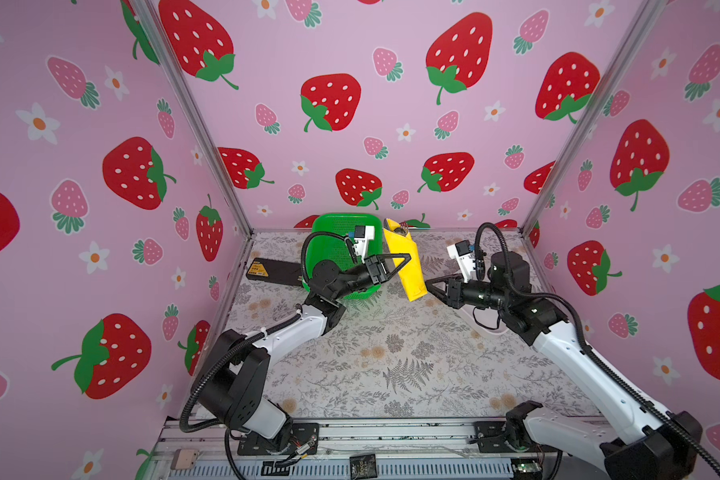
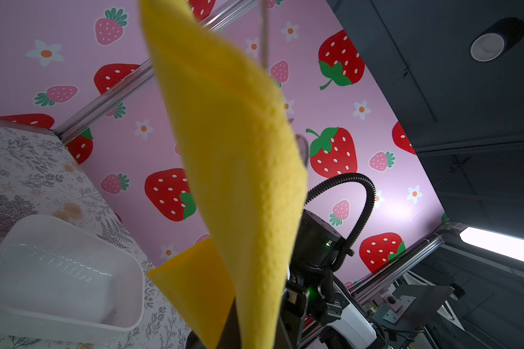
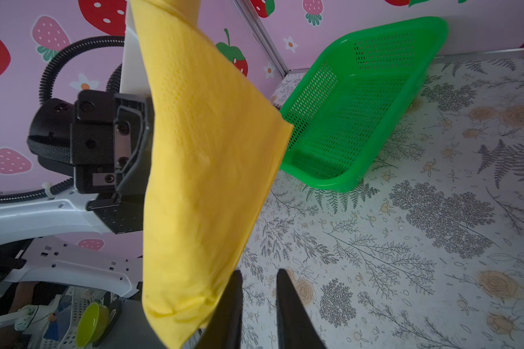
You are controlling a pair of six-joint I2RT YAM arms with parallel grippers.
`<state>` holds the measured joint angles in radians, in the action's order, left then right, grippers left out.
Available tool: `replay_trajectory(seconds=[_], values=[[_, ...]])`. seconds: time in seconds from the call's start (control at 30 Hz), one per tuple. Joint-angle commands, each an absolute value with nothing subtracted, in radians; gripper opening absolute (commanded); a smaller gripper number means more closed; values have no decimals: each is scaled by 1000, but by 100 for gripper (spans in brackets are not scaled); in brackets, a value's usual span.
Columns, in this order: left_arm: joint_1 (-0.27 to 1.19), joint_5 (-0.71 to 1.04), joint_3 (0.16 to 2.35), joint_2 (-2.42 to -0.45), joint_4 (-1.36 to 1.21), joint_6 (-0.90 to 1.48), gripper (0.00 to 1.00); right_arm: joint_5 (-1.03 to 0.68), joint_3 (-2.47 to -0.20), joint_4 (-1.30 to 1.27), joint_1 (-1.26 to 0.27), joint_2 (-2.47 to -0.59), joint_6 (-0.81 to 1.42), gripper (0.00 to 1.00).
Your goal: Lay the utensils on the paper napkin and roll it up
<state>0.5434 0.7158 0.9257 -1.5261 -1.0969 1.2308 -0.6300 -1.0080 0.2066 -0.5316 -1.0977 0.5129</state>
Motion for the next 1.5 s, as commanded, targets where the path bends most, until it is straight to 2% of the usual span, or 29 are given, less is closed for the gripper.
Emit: replay_trajectory(seconds=[0.0, 0.13, 0.27, 0.37, 0.57, 0.83, 1.03, 1.47], values=[[543, 716, 951, -1494, -1179, 1237, 0, -625, -1042, 269, -526, -1066, 432, 23], [542, 718, 948, -1494, -1176, 1233, 0, -470, -1095, 348, -523, -1037, 384, 24], [541, 717, 941, -1493, -1170, 1229, 0, -348, -1126, 301, -522, -977, 416, 26], [541, 713, 937, -1490, -1164, 1221, 0, -390, -1136, 216, -522, -944, 458, 27], [541, 716, 936, -1490, -1150, 1212, 0, -720, -1130, -23, -534, -978, 597, 29], [542, 716, 937, -1486, -1152, 1213, 0, -571, -1175, 107, -600, -1084, 534, 33], [542, 719, 940, -1480, -1150, 1215, 0, -542, -1169, 144, -604, -1137, 516, 37], [543, 722, 951, -1488, -1161, 1226, 0, -667, -1102, 88, -603, -1164, 526, 38]])
